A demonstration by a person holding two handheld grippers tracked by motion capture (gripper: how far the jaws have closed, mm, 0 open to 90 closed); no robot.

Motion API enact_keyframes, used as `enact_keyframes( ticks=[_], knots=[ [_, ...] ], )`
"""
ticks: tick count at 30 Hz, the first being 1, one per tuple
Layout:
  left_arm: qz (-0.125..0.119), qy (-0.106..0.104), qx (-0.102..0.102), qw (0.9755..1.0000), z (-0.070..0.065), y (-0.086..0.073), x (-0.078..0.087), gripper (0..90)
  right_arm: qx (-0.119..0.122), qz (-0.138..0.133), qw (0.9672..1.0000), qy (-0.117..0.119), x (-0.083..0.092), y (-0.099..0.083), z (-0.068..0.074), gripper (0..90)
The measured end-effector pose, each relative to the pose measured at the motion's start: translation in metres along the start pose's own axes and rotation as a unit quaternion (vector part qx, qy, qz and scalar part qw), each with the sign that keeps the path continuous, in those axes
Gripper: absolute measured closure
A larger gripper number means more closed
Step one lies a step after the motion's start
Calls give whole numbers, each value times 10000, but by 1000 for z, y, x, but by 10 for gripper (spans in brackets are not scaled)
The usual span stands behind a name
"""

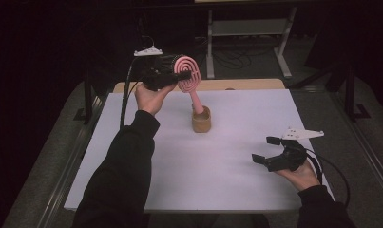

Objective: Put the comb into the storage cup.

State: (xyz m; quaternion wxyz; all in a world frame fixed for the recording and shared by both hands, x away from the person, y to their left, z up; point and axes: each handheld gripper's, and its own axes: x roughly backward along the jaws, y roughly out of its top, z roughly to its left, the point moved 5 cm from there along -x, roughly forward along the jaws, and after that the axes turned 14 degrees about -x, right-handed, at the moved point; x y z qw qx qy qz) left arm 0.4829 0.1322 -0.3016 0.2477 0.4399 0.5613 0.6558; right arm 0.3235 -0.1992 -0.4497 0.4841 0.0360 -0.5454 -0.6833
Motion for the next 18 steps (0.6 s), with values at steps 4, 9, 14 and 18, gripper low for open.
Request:
enact_keyframes(
  ticks=[4,9,14,18],
  knots=[
    [24,-23,32,10000,0,-6,-6,619,-12,-28,10000,0,0,-1,-2,0],
    [87,-12,25,10000,0,-12,-13,619,-11,-44,10000,12,0,0,-2,0],
    [106,-17,48,9999,1,-17,-17,619,-29,-58,10000,22,0,-1,-2,0],
    [124,7,83,9999,1,-22,-21,619,-43,-64,10000,34,0,-1,-3,0]
  ],
)
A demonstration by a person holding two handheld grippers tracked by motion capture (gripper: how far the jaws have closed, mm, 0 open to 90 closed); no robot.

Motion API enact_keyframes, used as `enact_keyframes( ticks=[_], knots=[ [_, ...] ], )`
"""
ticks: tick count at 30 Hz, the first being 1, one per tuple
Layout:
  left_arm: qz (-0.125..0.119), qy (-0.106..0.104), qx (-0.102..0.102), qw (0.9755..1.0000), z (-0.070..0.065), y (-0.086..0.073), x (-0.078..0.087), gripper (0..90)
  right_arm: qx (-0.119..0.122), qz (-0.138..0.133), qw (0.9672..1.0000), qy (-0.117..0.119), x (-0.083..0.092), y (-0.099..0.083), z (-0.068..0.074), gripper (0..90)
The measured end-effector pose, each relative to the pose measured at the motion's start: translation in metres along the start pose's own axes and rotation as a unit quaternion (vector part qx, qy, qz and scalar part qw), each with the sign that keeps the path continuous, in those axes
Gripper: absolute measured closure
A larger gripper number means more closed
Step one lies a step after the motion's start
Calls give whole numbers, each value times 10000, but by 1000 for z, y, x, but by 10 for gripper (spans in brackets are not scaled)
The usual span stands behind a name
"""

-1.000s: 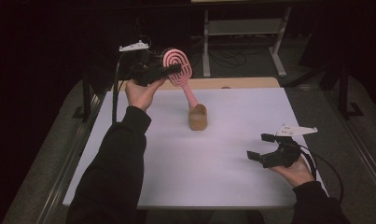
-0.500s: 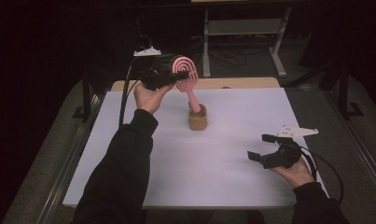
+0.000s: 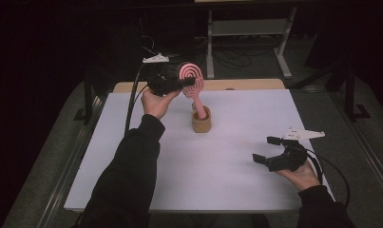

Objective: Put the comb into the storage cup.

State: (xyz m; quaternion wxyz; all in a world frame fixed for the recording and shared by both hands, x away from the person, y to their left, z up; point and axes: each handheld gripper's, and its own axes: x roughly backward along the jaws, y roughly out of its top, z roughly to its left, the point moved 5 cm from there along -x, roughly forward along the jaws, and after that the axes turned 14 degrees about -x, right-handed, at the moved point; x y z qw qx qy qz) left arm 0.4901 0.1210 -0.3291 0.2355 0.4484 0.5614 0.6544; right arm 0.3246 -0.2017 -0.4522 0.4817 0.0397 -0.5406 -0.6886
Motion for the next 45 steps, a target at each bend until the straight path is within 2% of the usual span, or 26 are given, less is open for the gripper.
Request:
enact_keyframes(
  ticks=[4,14,26,33,41,43,45],
  knots=[
    [78,-16,-28,10000,0,-7,-5,619,4,-19,10000,1,0,0,0,0],
    [90,37,73,9999,0,-23,-14,618,-19,-103,9999,-19,1,-1,-2,0],
    [27,62,208,9998,1,-37,-19,618,-13,-186,9998,-96,3,-3,-5,0],
    [-200,66,441,9988,5,-41,-20,618,-16,-146,9998,-94,2,-4,-5,0],
    [-274,158,365,9988,4,-42,-20,610,-19,-191,9998,-100,3,-3,-5,0],
    [-319,216,348,9987,4,-44,-19,582,-23,-206,9997,-99,3,-3,-5,0],
    [-322,184,387,9986,5,-46,-18,540,-27,-206,9997,-100,4,-3,-6,0]
  ],
)
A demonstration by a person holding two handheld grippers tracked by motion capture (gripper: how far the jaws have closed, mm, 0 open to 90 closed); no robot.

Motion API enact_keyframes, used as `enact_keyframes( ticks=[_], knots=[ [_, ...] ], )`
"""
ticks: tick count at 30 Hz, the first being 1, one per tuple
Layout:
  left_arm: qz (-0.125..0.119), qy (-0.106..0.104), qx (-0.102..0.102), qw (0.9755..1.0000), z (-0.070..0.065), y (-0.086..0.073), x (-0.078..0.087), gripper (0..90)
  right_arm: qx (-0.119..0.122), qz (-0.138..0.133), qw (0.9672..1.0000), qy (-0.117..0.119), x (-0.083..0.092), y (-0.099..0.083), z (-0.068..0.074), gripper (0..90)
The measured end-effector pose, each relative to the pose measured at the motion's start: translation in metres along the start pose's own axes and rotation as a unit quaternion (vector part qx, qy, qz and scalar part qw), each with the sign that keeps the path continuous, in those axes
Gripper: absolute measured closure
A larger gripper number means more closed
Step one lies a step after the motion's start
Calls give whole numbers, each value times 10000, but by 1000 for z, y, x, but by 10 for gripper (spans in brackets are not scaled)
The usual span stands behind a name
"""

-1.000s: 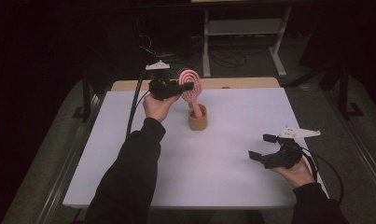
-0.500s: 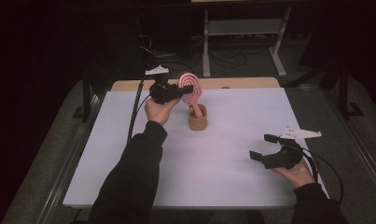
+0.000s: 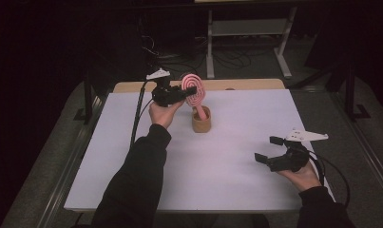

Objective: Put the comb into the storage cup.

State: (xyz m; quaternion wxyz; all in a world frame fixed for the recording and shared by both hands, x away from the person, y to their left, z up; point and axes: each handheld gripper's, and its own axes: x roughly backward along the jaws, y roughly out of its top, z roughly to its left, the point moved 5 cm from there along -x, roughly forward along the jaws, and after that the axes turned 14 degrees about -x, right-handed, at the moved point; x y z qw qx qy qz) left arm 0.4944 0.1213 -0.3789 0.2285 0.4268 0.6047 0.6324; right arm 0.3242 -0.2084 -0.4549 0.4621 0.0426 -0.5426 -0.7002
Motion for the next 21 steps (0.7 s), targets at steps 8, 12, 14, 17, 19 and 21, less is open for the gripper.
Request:
enact_keyframes(
  ticks=[8,12,14,17,19,21],
  knots=[
    [87,87,-39,9999,6,-5,11,420,-1,10,10000,-11,0,0,0,0],
    [127,138,44,9998,10,-7,19,370,-1,4,10000,-23,0,0,0,0],
    [152,179,11,9997,13,-10,23,335,1,5,10000,-22,-1,0,0,0],
    [172,234,-5,9996,15,-13,28,298,11,18,10000,-27,-1,0,0,0],
    [214,270,-12,9994,17,-15,31,276,9,23,10000,-29,-1,0,-1,0],
    [284,260,-46,9992,19,-18,34,252,8,25,10000,-34,-1,0,-1,0]
  ],
)
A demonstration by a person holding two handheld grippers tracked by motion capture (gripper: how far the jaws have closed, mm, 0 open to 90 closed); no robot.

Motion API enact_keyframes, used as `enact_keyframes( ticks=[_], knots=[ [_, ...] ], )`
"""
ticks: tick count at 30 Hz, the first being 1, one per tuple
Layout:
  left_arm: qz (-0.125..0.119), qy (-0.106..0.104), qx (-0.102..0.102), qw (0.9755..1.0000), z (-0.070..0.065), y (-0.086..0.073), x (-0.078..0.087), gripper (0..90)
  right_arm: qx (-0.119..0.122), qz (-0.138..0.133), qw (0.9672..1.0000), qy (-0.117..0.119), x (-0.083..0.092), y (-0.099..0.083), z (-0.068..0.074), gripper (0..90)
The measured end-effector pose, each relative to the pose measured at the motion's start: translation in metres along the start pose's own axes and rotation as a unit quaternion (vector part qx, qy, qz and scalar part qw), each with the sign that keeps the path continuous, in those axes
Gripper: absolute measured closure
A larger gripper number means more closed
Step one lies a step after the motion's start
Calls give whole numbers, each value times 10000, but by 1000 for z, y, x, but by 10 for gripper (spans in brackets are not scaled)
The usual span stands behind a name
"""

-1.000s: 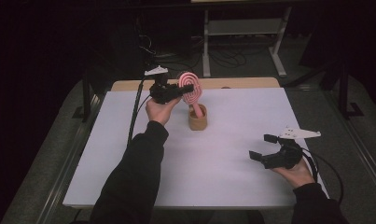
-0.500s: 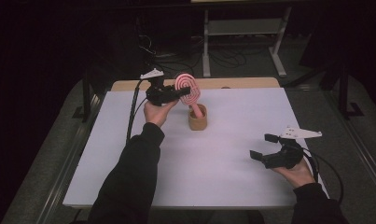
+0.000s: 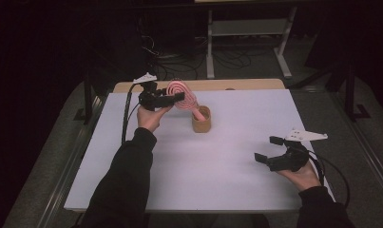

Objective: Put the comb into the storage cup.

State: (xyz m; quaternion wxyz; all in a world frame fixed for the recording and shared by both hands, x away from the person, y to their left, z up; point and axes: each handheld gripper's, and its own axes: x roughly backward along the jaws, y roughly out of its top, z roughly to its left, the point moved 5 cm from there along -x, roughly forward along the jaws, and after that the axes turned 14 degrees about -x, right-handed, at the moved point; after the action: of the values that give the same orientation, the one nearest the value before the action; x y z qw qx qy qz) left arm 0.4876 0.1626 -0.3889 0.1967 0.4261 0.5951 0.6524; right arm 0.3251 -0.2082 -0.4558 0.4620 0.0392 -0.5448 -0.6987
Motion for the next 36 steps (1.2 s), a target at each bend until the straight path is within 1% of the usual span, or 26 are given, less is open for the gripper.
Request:
enact_keyframes(
  ticks=[3,6,11,13,15,18,20,22,27,29,31,32,33,36],
  knots=[
    [146,-5,-137,9998,0,-5,4,214,3,-1,10000,0,0,0,0,0],
    [165,-48,-176,9997,1,-8,7,193,3,6,10000,1,0,0,0,0],
    [172,-21,-176,9997,3,-12,11,133,14,16,10000,1,0,0,0,0],
    [209,-16,-248,9995,2,-12,13,120,10,16,10000,-4,0,0,0,0],
    [259,-24,-288,9992,1,-13,13,86,7,23,10000,-3,-1,0,0,0],
    [332,-114,-331,9988,-1,-14,13,25,15,28,10000,-9,-1,0,0,0],
    [415,-118,-380,9983,-2,-15,13,0,21,31,10000,-5,-1,0,0,0],
    [431,-132,-391,9982,-2,-16,14,0,24,29,10000,-11,-1,0,0,0],
    [341,-93,-444,9984,-3,-17,23,0,14,16,10000,-18,-1,0,0,0],
    [308,-55,-526,9981,-2,-18,27,0,15,19,10000,-22,-1,0,0,0],
    [255,-15,-560,9981,-2,-18,33,0,23,26,10000,-30,-1,0,0,0],
    [255,-15,-560,9981,-2,-18,33,0,23,26,10000,-30,-1,0,0,0],
    [228,21,-619,9978,-1,-18,38,0,28,29,10000,-32,-1,0,0,0],
    [292,46,-658,9974,1,-19,45,0,31,44,10000,-49,-3,0,0,0]
  ],
)
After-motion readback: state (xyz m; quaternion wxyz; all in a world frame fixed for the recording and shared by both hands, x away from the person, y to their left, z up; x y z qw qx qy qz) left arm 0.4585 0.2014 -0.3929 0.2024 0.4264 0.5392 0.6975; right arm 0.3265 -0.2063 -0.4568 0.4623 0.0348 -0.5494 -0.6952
